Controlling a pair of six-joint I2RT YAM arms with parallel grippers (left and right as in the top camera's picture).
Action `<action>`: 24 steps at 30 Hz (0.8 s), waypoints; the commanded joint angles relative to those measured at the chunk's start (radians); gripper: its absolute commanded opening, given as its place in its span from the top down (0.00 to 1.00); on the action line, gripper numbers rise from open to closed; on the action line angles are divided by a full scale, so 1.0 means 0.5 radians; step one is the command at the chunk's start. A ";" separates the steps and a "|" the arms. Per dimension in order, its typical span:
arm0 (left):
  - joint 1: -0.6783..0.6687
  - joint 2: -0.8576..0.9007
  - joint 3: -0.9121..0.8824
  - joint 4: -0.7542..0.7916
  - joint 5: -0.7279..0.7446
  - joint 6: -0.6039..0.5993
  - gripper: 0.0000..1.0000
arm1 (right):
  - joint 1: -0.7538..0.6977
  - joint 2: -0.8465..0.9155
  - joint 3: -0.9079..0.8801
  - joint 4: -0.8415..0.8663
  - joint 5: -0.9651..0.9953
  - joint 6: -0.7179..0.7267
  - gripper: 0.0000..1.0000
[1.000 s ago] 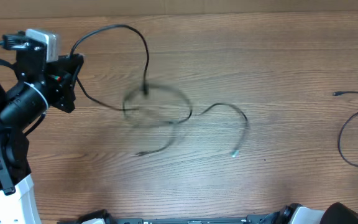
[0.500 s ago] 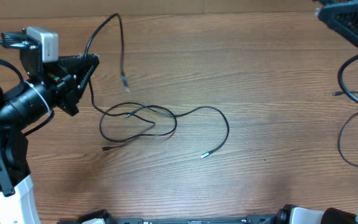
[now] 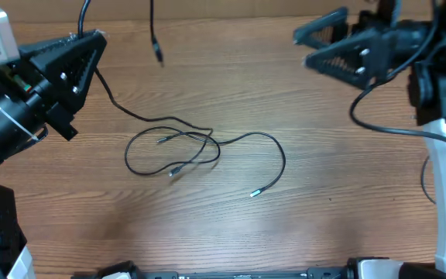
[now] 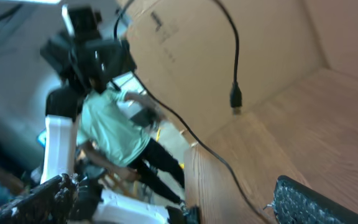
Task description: Untangle cables
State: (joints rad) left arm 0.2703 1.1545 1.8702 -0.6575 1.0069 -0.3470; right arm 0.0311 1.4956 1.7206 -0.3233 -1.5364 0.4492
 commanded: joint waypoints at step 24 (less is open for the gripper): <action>0.008 0.021 0.036 0.431 0.336 -1.242 0.96 | 0.856 -0.013 -0.296 -0.780 1.554 -1.551 0.00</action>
State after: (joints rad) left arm 0.2703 1.1568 1.8721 -0.4438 1.1603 -0.9138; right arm 0.4072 1.4971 1.5757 -0.7250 -0.9390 -0.2649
